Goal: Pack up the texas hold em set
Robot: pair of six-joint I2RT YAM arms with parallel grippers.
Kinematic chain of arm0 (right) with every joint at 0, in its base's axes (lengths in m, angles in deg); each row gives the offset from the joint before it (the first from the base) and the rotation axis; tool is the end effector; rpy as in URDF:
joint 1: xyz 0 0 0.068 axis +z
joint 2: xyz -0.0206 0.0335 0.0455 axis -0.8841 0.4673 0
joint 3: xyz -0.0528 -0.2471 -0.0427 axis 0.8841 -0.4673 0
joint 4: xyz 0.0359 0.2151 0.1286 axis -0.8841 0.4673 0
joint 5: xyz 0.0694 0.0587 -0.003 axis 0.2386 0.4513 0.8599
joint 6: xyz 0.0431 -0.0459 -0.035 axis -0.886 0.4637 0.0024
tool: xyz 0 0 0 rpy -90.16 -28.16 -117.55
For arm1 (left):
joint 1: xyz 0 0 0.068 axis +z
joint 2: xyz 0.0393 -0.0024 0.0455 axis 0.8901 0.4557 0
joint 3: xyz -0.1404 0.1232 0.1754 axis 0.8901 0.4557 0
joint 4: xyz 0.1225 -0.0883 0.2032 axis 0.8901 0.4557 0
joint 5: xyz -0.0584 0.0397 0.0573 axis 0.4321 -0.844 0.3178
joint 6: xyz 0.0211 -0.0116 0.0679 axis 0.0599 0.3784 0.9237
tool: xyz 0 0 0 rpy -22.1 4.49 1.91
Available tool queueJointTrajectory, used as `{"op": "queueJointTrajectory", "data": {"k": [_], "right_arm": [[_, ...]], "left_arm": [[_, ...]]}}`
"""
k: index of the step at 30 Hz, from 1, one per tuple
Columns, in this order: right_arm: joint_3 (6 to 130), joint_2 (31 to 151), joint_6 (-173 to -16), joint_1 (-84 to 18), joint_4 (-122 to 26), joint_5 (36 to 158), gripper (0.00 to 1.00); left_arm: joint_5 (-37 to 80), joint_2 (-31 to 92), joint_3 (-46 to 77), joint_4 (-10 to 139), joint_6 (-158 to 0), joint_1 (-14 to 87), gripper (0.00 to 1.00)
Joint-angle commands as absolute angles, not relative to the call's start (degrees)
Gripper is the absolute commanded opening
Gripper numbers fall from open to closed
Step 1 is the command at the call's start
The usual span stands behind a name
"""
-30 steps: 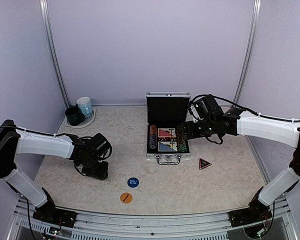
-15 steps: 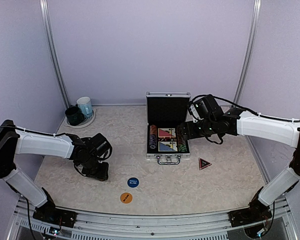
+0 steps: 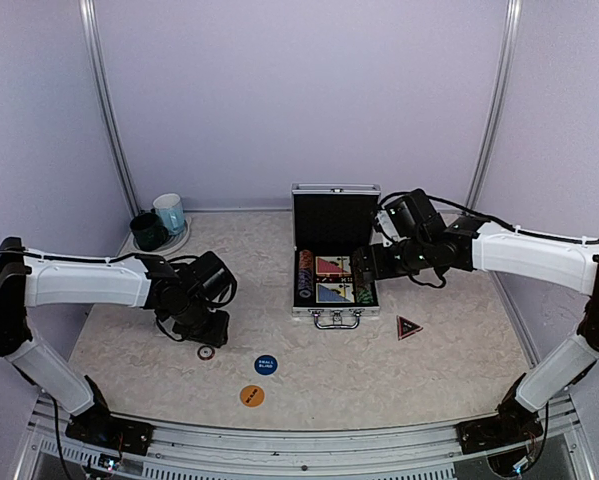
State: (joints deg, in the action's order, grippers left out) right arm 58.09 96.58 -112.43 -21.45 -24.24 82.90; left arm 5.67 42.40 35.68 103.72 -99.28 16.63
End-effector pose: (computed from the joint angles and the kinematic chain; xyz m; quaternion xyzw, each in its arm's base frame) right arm 0.2637 0.2173 0.2377 -0.1035 0.9165 0.1611 0.3512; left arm 0.1957 -0.1934 0.1431 0.1178 0.9803 -0.0415 0.1529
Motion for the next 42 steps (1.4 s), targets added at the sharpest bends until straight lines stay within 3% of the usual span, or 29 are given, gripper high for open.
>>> {"op": "queueJointTrajectory", "data": {"k": [1, 8, 15, 42], "right_arm": [[58.90, 98.01, -114.21, -21.97, -26.69, 89.39, 0.80], [55.32, 99.25, -120.76, -21.92, -34.79, 105.20, 0.80], [45.80, 100.09, -133.92, -21.44, -52.97, 118.79, 0.79], [47.54, 119.46, -156.72, -12.41, -84.02, 132.69, 0.78]], "left_arm": [[3.05, 42.85, 30.64, 106.29, -96.60, 14.03, 0.00], [3.62, 45.10, 24.76, 109.46, -92.77, 9.76, 0.00], [5.79, 46.34, 21.17, 111.94, -90.50, 7.36, 0.00], [11.55, 49.25, 13.57, 119.47, -87.95, 3.46, 0.00]]}}
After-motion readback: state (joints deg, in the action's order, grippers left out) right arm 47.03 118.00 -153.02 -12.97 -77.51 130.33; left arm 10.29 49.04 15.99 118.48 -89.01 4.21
